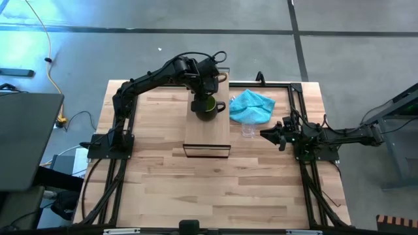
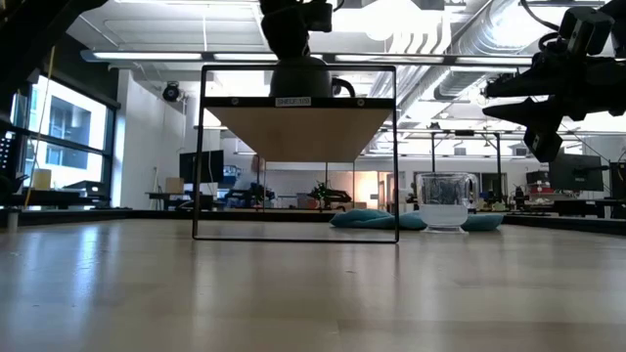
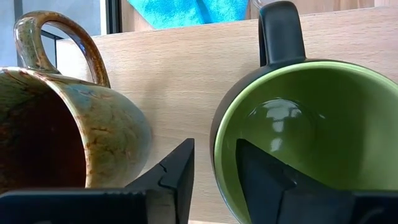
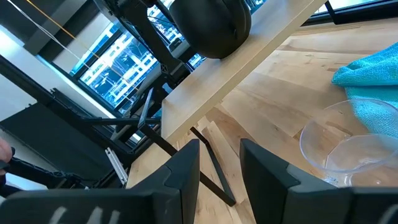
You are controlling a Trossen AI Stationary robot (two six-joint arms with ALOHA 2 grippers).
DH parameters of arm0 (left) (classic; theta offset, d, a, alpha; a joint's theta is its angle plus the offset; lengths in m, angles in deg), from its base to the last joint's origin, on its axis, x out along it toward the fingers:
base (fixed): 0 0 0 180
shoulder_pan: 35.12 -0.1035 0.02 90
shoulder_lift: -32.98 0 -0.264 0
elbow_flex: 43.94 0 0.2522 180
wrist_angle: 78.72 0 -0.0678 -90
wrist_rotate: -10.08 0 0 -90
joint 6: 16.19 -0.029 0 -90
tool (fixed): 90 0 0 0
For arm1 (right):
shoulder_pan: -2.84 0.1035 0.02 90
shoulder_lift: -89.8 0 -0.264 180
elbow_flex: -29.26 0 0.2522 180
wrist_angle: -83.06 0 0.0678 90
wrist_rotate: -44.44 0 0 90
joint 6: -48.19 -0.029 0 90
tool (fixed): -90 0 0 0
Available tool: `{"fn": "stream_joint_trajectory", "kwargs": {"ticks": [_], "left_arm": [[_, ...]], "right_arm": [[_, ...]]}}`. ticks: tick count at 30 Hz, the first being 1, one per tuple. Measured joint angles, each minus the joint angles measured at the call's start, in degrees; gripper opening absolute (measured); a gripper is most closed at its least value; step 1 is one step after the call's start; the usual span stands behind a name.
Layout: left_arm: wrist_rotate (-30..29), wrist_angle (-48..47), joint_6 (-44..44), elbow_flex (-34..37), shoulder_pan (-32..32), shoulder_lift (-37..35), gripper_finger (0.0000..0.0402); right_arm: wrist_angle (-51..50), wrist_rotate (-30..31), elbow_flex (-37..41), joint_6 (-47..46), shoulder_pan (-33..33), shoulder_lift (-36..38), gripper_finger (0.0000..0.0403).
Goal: Stack small to large cups/mugs on shelf
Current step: Put the transparent mug on the shelf
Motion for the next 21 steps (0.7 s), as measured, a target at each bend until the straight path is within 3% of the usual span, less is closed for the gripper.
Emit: {"fn": "stream_joint_trajectory", "kwargs": {"ticks": [11, 21], "left_arm": [[0.0, 0.02, 0.0, 0.0, 0.0, 0.0, 0.0139], [0.02, 0.04, -0.09, 0.0, 0.0, 0.0, 0.0136]], "right_arm": [[0.01, -0.01, 0.0, 0.0, 0.0, 0.0, 0.0106], [0.01, -0.01, 0.0, 0.0, 0.0, 0.0, 0.0106]]}}
